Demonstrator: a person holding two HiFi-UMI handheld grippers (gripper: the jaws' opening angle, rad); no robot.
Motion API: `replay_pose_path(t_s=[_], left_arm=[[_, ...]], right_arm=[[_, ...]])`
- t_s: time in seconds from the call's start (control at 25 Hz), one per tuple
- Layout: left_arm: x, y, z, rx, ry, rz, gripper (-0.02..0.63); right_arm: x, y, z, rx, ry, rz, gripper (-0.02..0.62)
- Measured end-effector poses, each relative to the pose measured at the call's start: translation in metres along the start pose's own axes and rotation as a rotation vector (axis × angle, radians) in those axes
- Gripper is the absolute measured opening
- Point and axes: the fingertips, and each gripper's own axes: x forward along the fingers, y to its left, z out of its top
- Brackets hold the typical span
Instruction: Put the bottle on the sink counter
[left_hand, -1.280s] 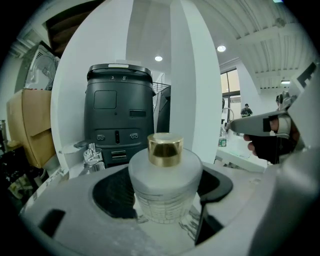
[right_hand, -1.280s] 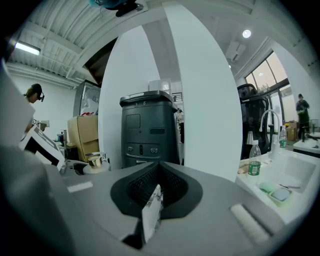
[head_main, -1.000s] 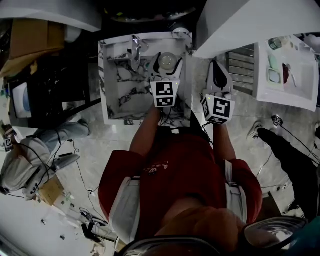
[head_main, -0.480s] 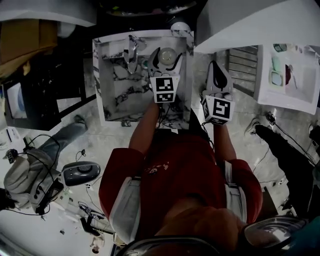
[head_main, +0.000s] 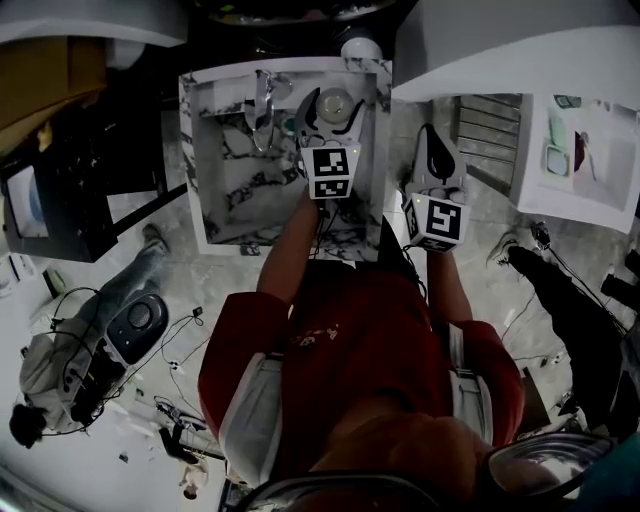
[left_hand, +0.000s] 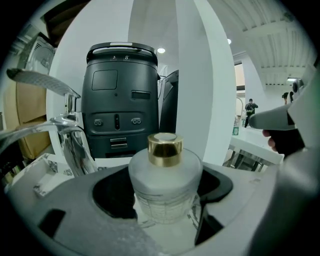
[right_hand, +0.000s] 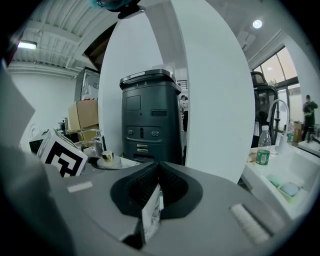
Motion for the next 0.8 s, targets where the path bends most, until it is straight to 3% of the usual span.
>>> replay_pose_path(t_s=[0.8], left_arm=[[0.028,0.02,-0.019,-0.009,0.043,0.031,0.336]], right_arm=[[0.018,0.002,-0.006,-0.005,-0.001,0.012,0.003]])
